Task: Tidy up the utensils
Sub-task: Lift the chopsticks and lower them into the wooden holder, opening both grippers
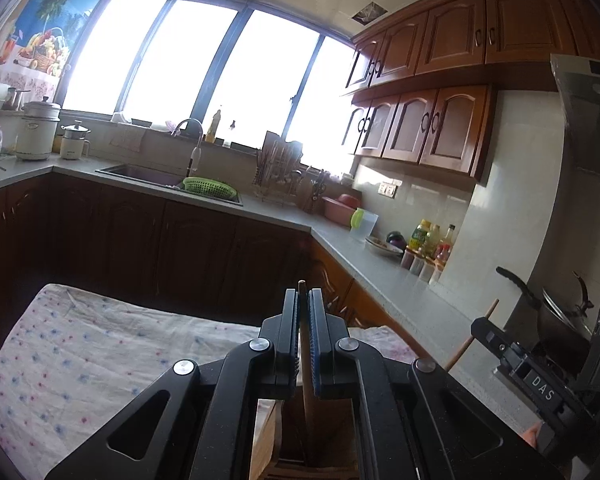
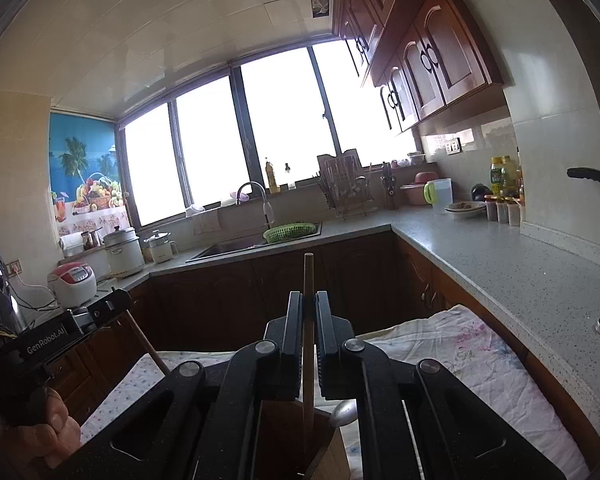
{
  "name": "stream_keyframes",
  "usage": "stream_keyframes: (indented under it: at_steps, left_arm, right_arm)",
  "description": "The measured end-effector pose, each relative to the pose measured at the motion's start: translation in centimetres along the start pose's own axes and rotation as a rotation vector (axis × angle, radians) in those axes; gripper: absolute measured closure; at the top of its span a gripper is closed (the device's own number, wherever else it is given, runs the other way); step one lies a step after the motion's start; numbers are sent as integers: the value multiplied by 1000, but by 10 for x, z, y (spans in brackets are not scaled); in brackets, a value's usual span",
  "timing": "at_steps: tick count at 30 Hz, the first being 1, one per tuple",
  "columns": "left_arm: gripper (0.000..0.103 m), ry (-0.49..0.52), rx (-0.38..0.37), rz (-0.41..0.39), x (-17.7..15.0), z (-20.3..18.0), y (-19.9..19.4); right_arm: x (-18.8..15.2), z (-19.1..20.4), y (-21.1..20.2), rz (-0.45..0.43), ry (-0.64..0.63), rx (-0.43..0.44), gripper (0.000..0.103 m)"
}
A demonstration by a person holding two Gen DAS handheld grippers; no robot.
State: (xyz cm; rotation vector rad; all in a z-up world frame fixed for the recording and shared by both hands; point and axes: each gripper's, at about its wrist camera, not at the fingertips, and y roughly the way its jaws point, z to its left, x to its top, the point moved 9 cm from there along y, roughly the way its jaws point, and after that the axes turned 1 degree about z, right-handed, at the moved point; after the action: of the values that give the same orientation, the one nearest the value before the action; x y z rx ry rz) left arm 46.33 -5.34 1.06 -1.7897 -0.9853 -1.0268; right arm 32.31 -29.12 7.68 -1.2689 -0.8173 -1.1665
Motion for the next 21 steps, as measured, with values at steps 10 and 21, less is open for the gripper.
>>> stream_keyframes:
  at_steps: [10,21]
  left_arm:
    - [99,17,12,35,15,-11,16]
    - [58,12,5,22,22,5,-24]
  right_arm:
    - [-13,-4,6,57,-6,-11,97]
    - [-14,-8,4,81,32,8,79]
